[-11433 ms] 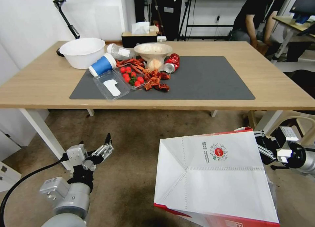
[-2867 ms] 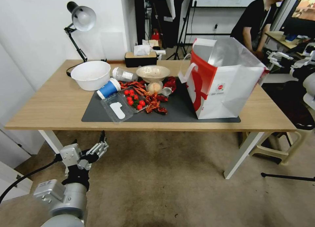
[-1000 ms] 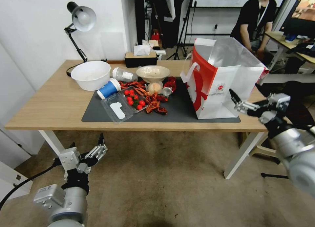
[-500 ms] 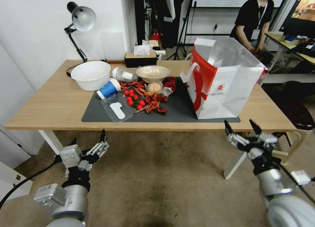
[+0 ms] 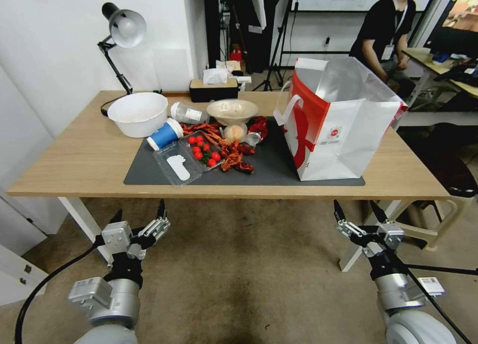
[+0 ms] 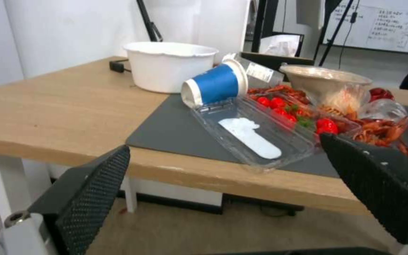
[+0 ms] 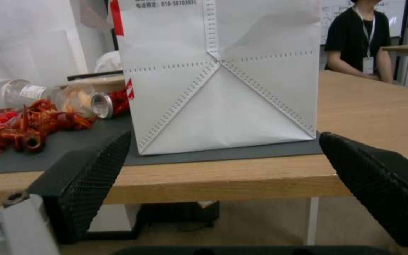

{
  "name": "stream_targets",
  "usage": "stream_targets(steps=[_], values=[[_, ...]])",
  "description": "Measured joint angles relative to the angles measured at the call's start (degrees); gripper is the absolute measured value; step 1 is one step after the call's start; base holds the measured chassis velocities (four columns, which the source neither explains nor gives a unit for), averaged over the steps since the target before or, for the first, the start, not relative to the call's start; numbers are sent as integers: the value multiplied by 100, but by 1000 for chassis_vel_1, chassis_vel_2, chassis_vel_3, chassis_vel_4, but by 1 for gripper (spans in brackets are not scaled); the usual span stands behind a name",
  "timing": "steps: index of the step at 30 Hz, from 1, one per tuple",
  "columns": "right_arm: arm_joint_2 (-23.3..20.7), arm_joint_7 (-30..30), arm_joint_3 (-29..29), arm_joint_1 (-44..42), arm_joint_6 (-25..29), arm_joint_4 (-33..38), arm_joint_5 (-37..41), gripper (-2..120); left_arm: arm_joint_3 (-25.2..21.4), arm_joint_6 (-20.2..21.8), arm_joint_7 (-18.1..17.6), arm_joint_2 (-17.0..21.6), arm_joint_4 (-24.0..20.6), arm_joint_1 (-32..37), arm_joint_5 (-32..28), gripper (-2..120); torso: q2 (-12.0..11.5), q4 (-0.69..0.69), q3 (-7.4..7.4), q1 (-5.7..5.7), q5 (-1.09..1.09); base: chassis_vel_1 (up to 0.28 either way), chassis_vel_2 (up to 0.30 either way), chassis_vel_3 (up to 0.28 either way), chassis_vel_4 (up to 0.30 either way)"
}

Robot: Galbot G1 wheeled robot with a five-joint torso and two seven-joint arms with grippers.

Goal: Pick up the food delivery bag from the floor and place it on the table.

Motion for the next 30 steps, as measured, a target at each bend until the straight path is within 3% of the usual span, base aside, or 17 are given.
stream_targets(steps=[11,30], values=[[-64,149,-26,34,-146,-12,321,100,-47,-271,16,11,222,-54,273,100,0,0,0,0,0,0,0,0,0],[-53,220,-16,18,-153,22,299,100,-61,-249,14,41,239,-49,262,100,0,0,0,0,0,0,0,0,0]])
